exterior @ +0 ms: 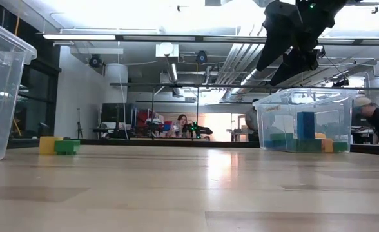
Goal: Sort blocks by size
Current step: Put the small green game piece into the left transparent bin
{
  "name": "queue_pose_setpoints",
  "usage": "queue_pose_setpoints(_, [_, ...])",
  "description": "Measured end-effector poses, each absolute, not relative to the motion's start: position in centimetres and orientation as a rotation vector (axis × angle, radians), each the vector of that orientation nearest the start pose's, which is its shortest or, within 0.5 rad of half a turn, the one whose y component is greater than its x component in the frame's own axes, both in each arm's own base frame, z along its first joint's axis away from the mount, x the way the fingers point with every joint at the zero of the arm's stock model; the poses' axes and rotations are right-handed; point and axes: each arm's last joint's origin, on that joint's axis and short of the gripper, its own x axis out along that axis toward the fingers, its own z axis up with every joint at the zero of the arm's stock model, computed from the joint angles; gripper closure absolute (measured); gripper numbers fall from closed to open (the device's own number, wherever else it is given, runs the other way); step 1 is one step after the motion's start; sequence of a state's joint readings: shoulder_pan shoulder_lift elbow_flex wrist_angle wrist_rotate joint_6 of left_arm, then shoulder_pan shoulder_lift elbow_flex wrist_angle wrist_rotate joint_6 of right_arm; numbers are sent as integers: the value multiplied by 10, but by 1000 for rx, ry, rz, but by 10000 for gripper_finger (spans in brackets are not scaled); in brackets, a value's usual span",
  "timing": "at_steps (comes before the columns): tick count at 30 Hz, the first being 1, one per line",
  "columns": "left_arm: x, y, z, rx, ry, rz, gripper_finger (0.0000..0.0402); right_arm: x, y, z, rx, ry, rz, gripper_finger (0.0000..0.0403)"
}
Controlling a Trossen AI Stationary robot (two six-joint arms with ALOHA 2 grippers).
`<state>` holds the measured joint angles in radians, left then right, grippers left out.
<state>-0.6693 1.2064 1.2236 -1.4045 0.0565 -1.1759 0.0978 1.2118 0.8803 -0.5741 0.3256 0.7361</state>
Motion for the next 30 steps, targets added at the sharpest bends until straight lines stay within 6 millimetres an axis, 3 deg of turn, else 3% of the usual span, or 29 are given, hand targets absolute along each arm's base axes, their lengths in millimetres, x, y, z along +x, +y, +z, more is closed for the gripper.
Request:
queue_pose_setpoints(5, [159,-94,333,-481,1340,208,92,237,14,253,508,752,-527,78])
queue_pose_setpoints(8, [172,-66,341,-402,1197,302,90,237,14,253,519,750,-530,78])
queue_pose_setpoints(11, [193,-32,336,-373,1178,328,92,238,14,254,526,743,-521,78])
queue_pose_setpoints(15, [230,5,304,-325,1326,254,92,239,14,254,531,736,-515,78])
queue_pose_setpoints(19, [258,25,260,-218,1583,222,93,239,15,254,541,737,-514,78])
queue_pose_setpoints(25, [278,20,191,-153,1822,184,93,239,15,254,580,728,-528,78])
queue_pose_setpoints(30, [273,8,154,-130,1856,195,93,239,15,254,580,729,-529,78])
